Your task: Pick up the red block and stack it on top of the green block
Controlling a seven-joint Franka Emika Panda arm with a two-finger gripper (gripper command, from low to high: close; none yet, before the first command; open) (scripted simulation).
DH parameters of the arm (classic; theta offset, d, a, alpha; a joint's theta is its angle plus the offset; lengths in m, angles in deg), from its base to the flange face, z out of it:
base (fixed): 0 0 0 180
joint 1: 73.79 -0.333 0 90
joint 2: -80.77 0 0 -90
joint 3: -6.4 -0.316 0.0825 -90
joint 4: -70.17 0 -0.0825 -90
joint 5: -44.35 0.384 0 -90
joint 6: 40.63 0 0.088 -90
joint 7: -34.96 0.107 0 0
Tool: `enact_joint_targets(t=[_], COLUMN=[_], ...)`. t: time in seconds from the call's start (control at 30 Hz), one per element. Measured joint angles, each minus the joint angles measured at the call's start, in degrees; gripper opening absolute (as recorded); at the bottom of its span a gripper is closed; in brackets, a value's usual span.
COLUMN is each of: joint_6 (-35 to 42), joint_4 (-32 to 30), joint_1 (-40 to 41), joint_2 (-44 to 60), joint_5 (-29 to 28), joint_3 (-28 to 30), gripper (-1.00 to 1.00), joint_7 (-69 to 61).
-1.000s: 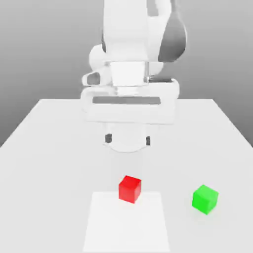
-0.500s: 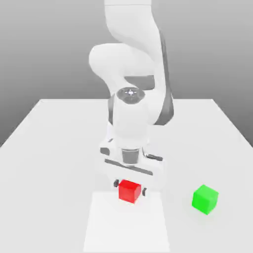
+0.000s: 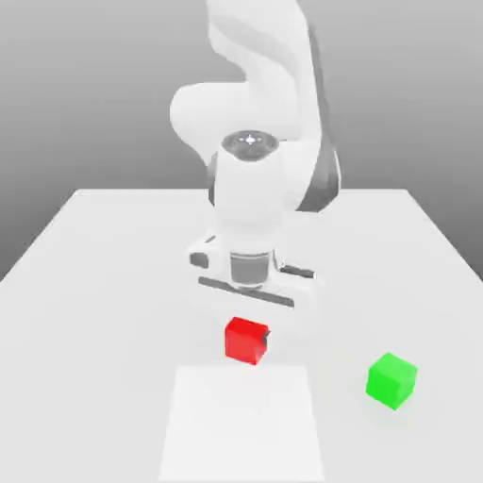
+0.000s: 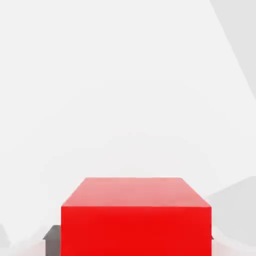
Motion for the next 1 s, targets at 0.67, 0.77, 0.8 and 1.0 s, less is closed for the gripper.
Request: enact_joint_targets(t=[0.67, 0.77, 0.8, 1.0], joint_6=[10.79, 7.86, 6.29, 0.18], joint_4=[14.76, 15.74, 15.89, 16.21], joint_1=[-16.65, -17.23, -17.28, -18.56], joint_2=[3.90, 7.84, 9.60, 16.39], joint_5=[0.64, -1.51, -2.73, -8.64], joint_3=[-13.04, -13.23, -12.90, -10.03], gripper=[-1.00, -1.00, -1.00, 1.00], joint_7=[3.08, 4.78, 5.67, 9.97])
